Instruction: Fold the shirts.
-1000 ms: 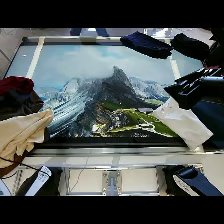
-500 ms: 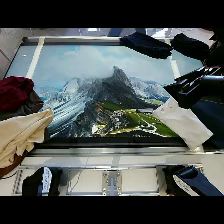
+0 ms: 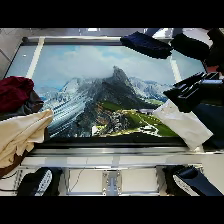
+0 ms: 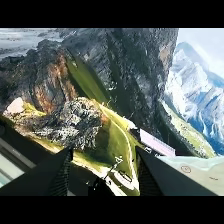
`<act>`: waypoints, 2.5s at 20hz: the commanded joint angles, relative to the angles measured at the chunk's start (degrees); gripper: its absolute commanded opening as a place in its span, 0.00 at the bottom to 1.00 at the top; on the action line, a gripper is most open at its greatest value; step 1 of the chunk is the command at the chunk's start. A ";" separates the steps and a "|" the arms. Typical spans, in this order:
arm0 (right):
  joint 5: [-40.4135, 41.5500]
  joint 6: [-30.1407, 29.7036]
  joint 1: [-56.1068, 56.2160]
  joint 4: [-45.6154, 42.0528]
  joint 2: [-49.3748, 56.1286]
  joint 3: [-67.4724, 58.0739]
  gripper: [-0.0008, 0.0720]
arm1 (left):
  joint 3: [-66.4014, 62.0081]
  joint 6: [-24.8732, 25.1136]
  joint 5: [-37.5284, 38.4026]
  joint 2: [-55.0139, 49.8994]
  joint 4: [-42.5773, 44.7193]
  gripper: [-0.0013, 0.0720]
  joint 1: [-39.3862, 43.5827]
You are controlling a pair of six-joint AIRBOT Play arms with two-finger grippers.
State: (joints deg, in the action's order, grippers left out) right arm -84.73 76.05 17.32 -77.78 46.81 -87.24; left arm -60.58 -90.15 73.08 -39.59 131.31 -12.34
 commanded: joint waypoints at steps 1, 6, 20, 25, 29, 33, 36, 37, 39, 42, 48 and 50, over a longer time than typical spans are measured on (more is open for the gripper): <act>-3.56 0.39 -0.02 0.22 0.04 0.04 0.61 | 8.52 -17.57 -4.63 -1.97 0.90 0.79 -11.04; -3.82 0.39 -0.02 0.24 0.04 0.04 0.62 | 24.20 -17.53 -11.87 -7.08 -1.42 0.79 -12.79; -3.72 2.99 -0.02 2.60 0.04 0.04 0.62 | 17.90 -27.91 -33.11 -20.48 -36.92 0.90 -33.14; -2.97 2.99 -0.02 2.58 0.04 0.04 0.62 | 17.90 -25.92 -34.80 -23.69 -40.09 0.57 -34.18; -0.90 2.95 -0.02 2.54 0.04 0.04 0.62 | 17.11 -25.73 -35.69 -22.86 -40.57 0.03 -34.18; -0.83 2.89 -0.02 2.14 0.02 -0.02 0.61 | 12.39 -23.69 -35.36 -13.49 -52.76 0.03 -34.05; -0.68 2.64 -0.02 -0.83 -0.09 -0.15 0.61 | 10.19 -8.31 -35.52 -2.34 -79.25 0.03 -34.05; -0.68 2.45 -0.02 -1.75 -0.09 -0.15 0.61 | 10.19 -2.45 -34.99 1.73 -89.85 0.03 -33.90; -0.68 2.25 -0.02 -2.91 -0.09 -0.15 0.61 | 10.19 7.65 -33.94 8.22 -106.33 0.03 -31.93; -0.68 2.19 -0.02 -5.46 -0.11 -0.15 0.61 | 10.19 12.24 -28.33 12.61 -115.30 0.03 -24.33; 0.63 -1.36 -0.02 -11.69 -0.09 -0.15 0.61 | 14.84 12.24 -22.99 4.50 -107.21 0.03 8.61; 1.90 -1.38 -0.02 -13.29 -0.09 -0.13 0.61 | 17.97 12.26 -30.01 -2.91 -104.37 0.03 22.97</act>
State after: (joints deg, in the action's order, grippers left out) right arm -84.29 75.37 17.34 -87.79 46.74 -87.35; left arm -45.87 -78.96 47.90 -35.79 23.99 -6.55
